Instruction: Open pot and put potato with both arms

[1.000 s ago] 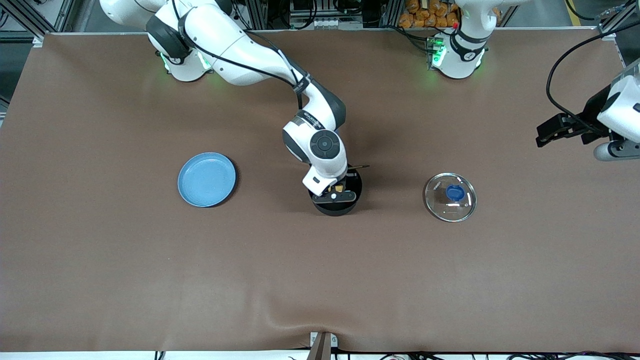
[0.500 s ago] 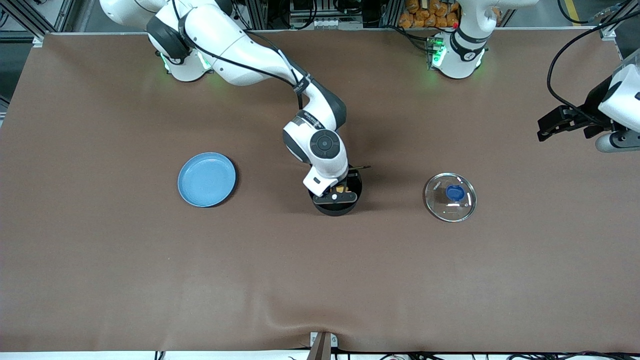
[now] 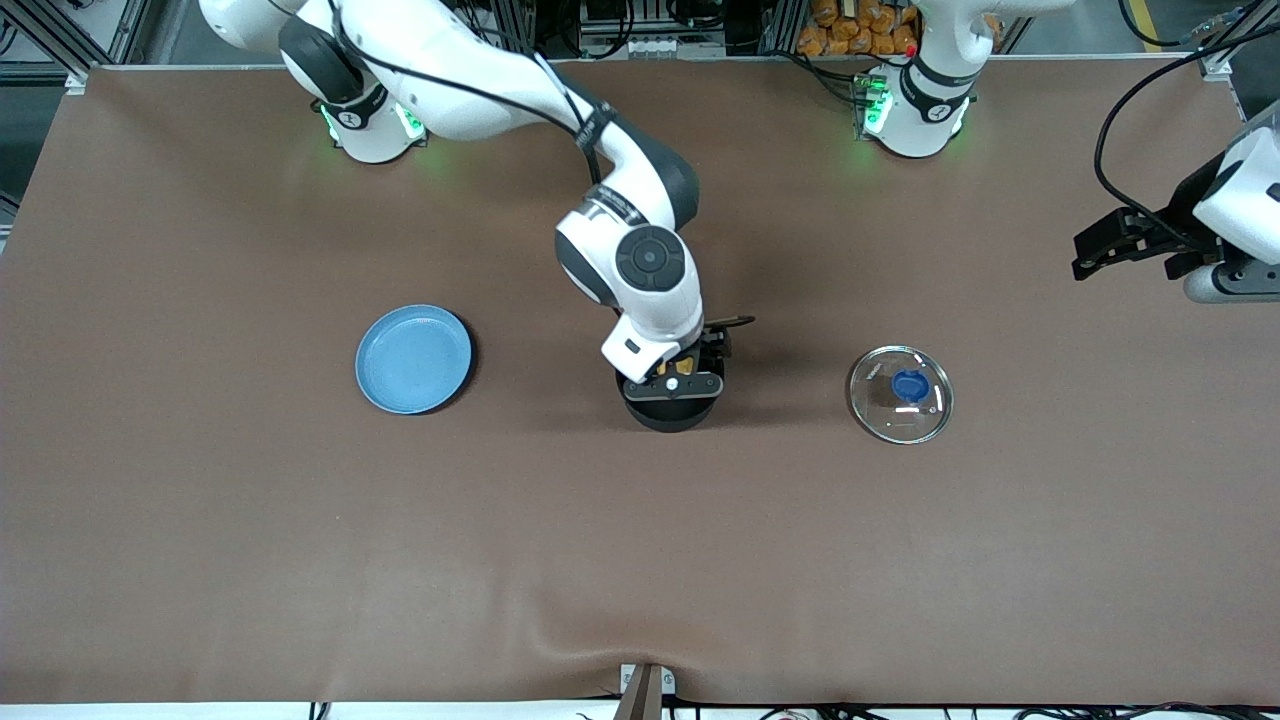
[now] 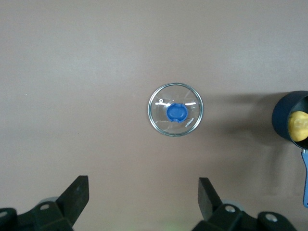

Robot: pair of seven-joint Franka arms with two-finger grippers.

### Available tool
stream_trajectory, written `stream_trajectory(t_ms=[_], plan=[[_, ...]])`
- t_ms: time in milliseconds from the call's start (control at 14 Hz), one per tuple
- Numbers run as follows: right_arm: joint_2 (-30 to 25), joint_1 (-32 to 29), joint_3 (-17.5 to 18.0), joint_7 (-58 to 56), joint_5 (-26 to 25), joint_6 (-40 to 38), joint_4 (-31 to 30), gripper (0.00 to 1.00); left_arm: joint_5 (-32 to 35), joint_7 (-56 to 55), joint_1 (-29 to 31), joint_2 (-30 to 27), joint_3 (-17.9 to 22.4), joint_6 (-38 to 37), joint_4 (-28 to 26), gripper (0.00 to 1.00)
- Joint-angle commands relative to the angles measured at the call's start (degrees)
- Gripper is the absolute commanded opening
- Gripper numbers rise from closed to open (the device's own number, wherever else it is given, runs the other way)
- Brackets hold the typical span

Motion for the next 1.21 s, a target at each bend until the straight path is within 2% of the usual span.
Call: stream_trajectory(t_ms=[0, 500, 714, 1000, 1143], plan=[[-5.74, -3.54, -0.12, 0.65, -0.55, -5.98, 0.68, 1.0, -1.06, 0.92, 1.17, -0.84, -0.5, -0.82, -0.14, 1.0], [-16.13, -19.53, 0.23, -5.15, -0.91, -20.3, 0.41, 1.0, -1.14, 1.19, 1.35, -0.93, -0.5, -0.9, 0.12, 1.0], [-19.64, -23.75, 0.93, -6.2, -3.36, -25.58, 0.24, 1.0, -1.14, 1.09, 1.35, -0.75, -0.59, -0.9, 0.12, 1.0], [-22.54, -30.68, 1.46, -18.77, -4.69, -30.41, 0.15, 1.0, -1.93, 0.92, 1.44, -0.67, -0.5, -0.82, 0.12, 1.0], [-24.74, -36.05, 5.39, -18.42, -4.51, -32.35, 0.06, 1.0, -2.02, 0.48, 1.44, -1.1, -0.59, -0.82, -0.23, 1.0]])
